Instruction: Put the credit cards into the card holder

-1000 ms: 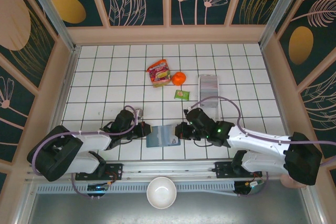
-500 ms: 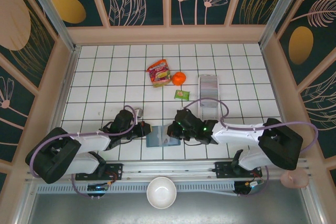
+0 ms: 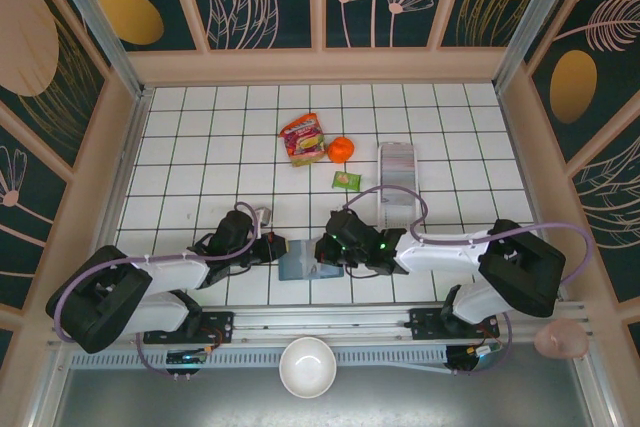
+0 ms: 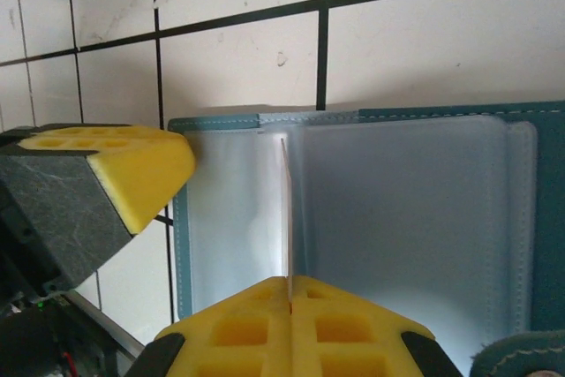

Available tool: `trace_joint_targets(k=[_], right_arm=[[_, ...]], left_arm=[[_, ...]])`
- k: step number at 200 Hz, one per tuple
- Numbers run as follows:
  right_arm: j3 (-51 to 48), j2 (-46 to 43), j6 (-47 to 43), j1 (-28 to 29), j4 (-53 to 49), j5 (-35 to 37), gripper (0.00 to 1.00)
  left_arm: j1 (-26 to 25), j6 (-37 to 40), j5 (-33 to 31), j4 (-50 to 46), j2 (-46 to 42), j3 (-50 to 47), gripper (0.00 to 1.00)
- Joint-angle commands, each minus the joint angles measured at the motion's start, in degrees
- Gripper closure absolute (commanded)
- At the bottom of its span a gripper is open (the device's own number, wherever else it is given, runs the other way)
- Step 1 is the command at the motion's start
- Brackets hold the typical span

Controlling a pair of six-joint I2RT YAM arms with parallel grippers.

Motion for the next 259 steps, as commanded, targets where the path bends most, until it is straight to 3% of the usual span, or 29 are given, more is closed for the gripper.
trace_joint_targets(k=[1, 86, 140, 162, 194, 259], right_arm=[[1.4, 0.2, -1.8, 0.5, -2.0, 2.6, 1.0], [-0.7, 2.2, 1.0, 1.1, 3.2, 0.5, 1.0], [-1.3, 3.4, 1.9, 1.5, 4.1, -0.4, 1.0], [-1.2, 3.9, 1.9, 1.6, 4.4, -0.6, 1.0], [-1.1, 4.9, 2.2, 2.0, 4.8, -1.4, 1.0], [-2.2, 5.3, 4.2, 1.9, 6.5, -0.9, 1.0]], left_arm=[[-0.1, -0.7, -0.1, -0.1, -0.7, -0.6, 1.0], [-0.1, -0.9, -0.5, -1.7, -2.0, -0.1, 0.99], [-0.1, 0.1, -1.6, -7.6, -6.6, 0.7, 0.72], [-0.1, 0.8, -3.9, -12.9, -10.3, 1.1, 0.67], [-0.1, 0.0, -3.8, -14.8, -14.9, -1.0, 0.71], [-0.1, 1.5, -2.6, -16.3, -14.6, -2.5, 0.77]])
